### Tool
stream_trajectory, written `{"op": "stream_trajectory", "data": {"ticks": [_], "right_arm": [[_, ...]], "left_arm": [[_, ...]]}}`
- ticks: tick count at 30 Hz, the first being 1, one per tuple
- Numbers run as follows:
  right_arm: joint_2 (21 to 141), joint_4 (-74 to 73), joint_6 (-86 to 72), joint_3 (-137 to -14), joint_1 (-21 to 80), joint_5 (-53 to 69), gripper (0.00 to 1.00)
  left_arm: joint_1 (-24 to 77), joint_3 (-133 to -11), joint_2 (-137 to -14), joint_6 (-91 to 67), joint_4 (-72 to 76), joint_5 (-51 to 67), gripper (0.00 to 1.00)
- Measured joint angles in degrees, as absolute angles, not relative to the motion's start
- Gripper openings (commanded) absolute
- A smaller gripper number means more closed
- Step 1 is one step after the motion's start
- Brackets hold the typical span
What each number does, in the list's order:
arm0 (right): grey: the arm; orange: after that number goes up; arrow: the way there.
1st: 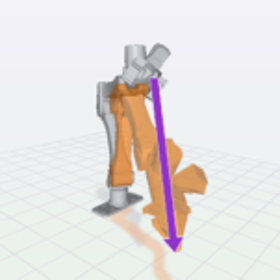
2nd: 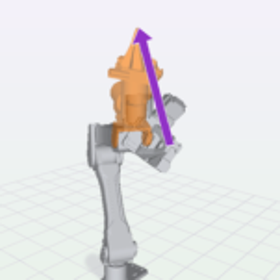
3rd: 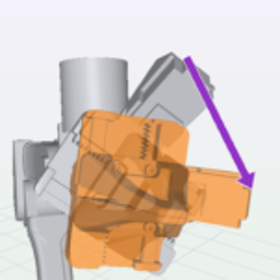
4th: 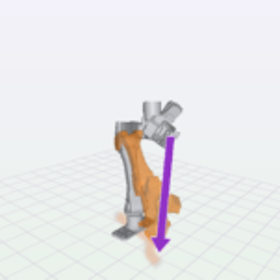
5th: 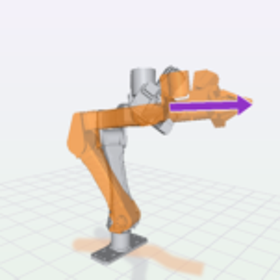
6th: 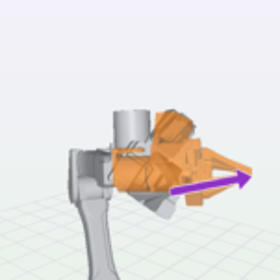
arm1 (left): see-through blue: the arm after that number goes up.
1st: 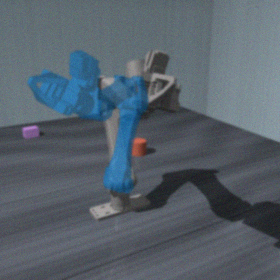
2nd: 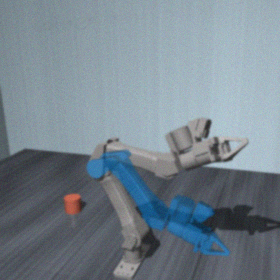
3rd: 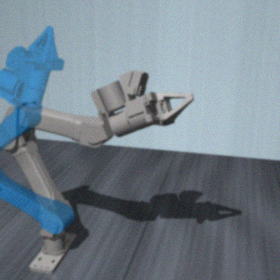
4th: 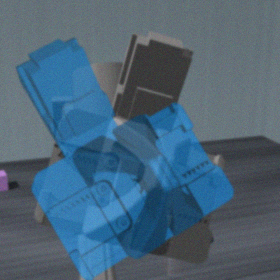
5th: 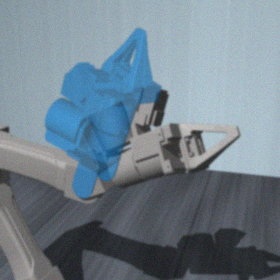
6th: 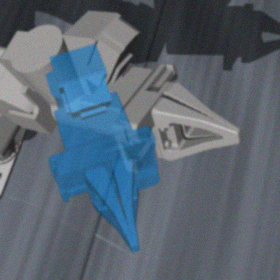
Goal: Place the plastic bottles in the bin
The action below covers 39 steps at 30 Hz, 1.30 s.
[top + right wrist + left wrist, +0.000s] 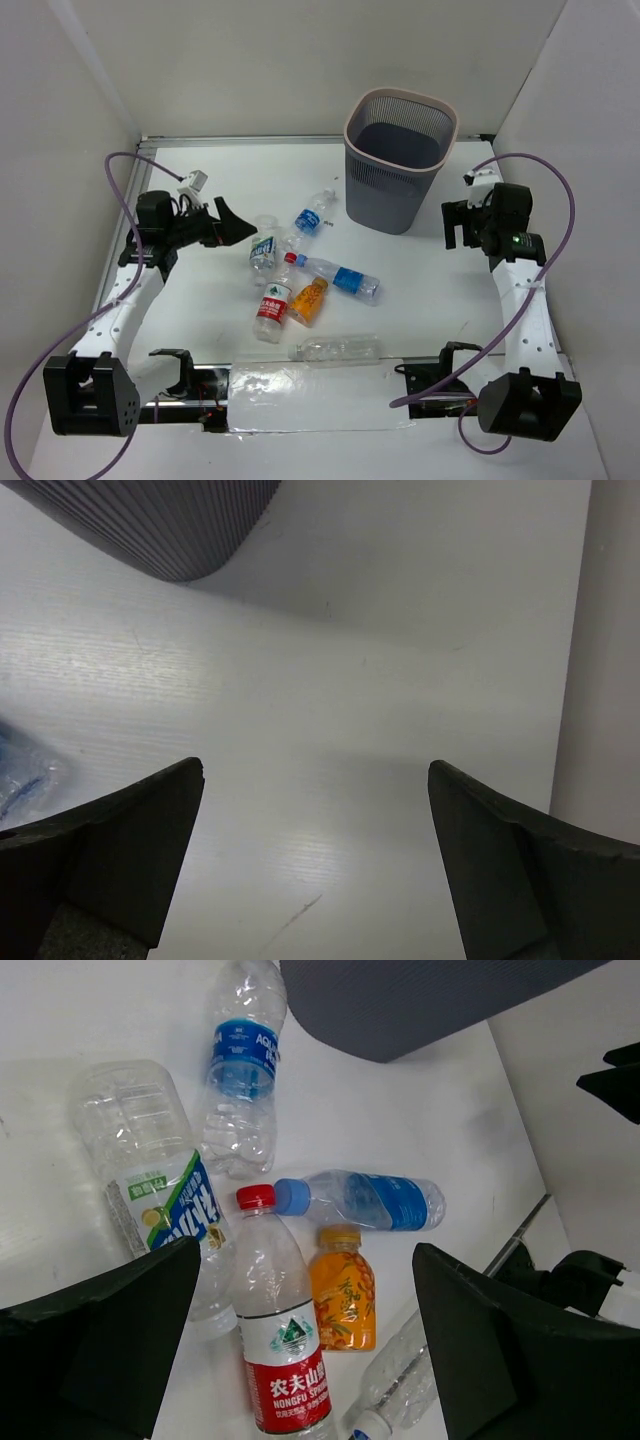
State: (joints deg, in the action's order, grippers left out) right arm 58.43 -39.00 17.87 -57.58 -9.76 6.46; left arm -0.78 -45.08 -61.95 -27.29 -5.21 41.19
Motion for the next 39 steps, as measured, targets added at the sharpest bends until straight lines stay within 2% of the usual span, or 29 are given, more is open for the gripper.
{"op": "stream_trajectory", "data": {"ticks": [6,8,9,10,11,12,13,14,16,17,18,19,23,34,37,38,39], "right_arm": [[55.79,-42.26,24.58,-57.58,-9.78,10.31,1.00],[54.41,-43.94,27.55,-57.58,-9.78,13.65,0.90],[53.78,-44.93,29.58,-57.58,-9.78,16.03,0.72],[53.21,-46.19,31.90,-57.60,-9.78,18.76,0.65],[52.82,-47.59,34.28,-57.60,-9.78,21.26,0.62],[52.53,-48.82,36.49,-57.58,-9.67,23.81,0.62],[52.38,-49.95,38.98,-57.41,-9.41,26.26,0.62],[52.21,-50.83,41.15,-57.01,-8.93,28.25,0.67],[51.99,-52.42,44.45,-55.72,-6.57,31.11,0.81],[52.03,-52.88,45.45,-54.87,-4.62,32.36,0.83],[52.23,-53.01,45.89,-54.22,-2.24,32.53,0.88],[52.58,-52.99,45.89,-53.52,0.45,32.80,0.90],[54.35,-52.34,45.19,-52.38,6.07,33.01,0.96],[55.68,-48.84,40.95,-52.36,9.82,30.59,0.97],[55.70,-48.31,40.21,-52.36,9.85,30.59,0.97],[55.70,-48.16,40.05,-52.36,9.85,30.59,0.97],[55.70,-47.97,40.07,-52.36,9.85,30.59,0.97]], "left_arm": [[2.85,-45.06,-61.95,-25.47,-8.19,37.95,1.00],[4.12,-44.91,-61.89,-25.36,-9.17,36.36,0.98],[5.02,-44.69,-61.82,-25.36,-9.45,35.16,0.92],[5.72,-44.56,-61.78,-25.52,-10.02,34.09,0.83],[6.44,-44.47,-61.78,-25.63,-10.66,32.84,0.45],[7.25,-44.45,-61.80,-26.06,-11.27,31.44,0.34],[8.16,-44.45,-61.93,-25.69,-11.92,29.71,0.32],[9.04,-44.51,-62.17,-25.63,-12.51,28.08,0.32],[11.40,-45.39,-63.51,-25.47,-14.72,23.40,0.66],[12.47,-45.93,-64.29,-25.15,-15.42,21.30,0.81],[13.63,-46.50,-65.10,-25.19,-15.94,18.98,0.94],[15.29,-46.98,-66.00,-25.30,-16.36,16.21,1.00],[20.95,-48.75,-70.19,-25.80,-17.56,5.89,1.00],[28.12,-52.97,-87.35,-25.89,-17.02,-13.72,1.00],[28.36,-54.54,-90.96,-25.82,-16.12,-16.03,0.89],[28.36,-55.02,-91.92,-25.80,-15.84,-16.49,0.83],[28.36,-55.40,-92.68,-25.87,-15.51,-16.73,0.69]]}}
